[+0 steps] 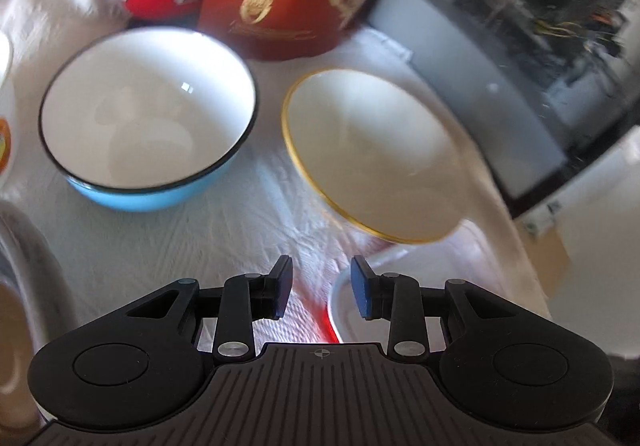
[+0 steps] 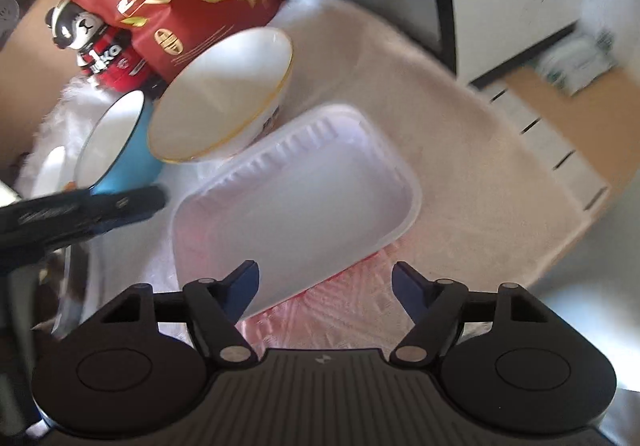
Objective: Organize plates and bowls
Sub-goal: 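Move the right gripper to the gold-rimmed white bowl and grip its rim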
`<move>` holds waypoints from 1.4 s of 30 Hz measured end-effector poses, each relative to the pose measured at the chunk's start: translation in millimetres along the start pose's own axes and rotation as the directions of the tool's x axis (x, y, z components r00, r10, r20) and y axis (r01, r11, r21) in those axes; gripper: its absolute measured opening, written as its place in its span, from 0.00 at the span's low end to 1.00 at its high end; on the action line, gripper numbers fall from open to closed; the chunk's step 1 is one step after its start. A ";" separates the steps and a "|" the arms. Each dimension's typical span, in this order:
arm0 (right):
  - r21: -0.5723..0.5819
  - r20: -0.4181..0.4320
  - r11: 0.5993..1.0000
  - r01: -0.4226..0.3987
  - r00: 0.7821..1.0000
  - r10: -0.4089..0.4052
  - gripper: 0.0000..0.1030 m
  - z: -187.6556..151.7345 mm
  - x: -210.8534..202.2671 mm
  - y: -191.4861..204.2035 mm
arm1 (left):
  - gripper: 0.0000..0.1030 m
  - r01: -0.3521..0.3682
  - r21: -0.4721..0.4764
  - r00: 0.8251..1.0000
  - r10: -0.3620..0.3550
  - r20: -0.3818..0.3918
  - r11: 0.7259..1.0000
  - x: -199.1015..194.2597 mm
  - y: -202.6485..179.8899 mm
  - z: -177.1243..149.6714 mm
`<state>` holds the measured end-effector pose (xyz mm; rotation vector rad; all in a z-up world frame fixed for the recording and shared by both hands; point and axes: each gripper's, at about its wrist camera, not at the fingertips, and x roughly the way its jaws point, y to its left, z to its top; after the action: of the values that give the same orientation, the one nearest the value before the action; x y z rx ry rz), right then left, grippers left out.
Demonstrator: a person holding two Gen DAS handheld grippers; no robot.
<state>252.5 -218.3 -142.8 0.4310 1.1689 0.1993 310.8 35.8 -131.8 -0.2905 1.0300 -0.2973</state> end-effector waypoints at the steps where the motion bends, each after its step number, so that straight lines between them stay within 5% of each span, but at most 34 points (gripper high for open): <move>1: 0.003 -0.023 1.000 -0.026 0.999 0.026 0.70 2.4 4.7 -4.6 | 0.33 0.012 -0.034 1.000 -0.012 -0.009 0.999 4.9 1.2 -0.2; 7: -0.053 -0.079 0.991 -0.121 0.990 0.116 0.65 30.3 17.8 -20.2 | 0.23 0.081 -0.141 0.990 -0.097 -0.106 0.987 20.9 -11.2 -13.3; 15: -0.318 0.042 0.948 -0.020 0.998 0.035 0.66 73.4 15.2 -38.3 | 0.23 0.225 -0.124 0.954 -0.244 -0.176 0.966 45.4 -62.3 -39.8; 18: -0.333 0.047 0.943 -0.003 0.999 0.020 0.65 82.2 17.4 -43.5 | 0.23 0.258 -0.125 0.936 -0.280 -0.213 0.958 50.0 -73.8 -42.0; 25: -0.358 -0.006 0.931 -0.074 0.997 0.077 0.65 82.2 11.5 -55.5 | 0.23 0.185 -0.160 0.970 -0.206 -0.128 0.970 46.5 -74.6 -24.7; 34: -0.368 0.030 0.928 -0.054 0.997 0.069 0.62 85.5 4.7 -63.5 | 0.23 0.203 -0.200 0.959 -0.236 -0.156 0.959 66.2 -86.0 -20.9; 39: -0.518 0.158 0.852 0.078 0.987 0.005 0.63 68.4 -15.5 -54.8 | 0.23 0.189 -0.227 0.972 -0.215 -0.096 0.955 23.6 -66.9 -34.7; 42: -0.584 0.168 0.811 0.029 0.982 0.086 0.63 61.4 -33.5 -48.0 | 0.23 0.167 -0.295 0.986 -0.165 0.033 0.941 -12.7 -44.8 -32.6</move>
<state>292.7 -287.7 -115.3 -0.0839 0.8559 0.5203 271.6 -3.9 -120.9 -0.6526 1.0438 -0.2930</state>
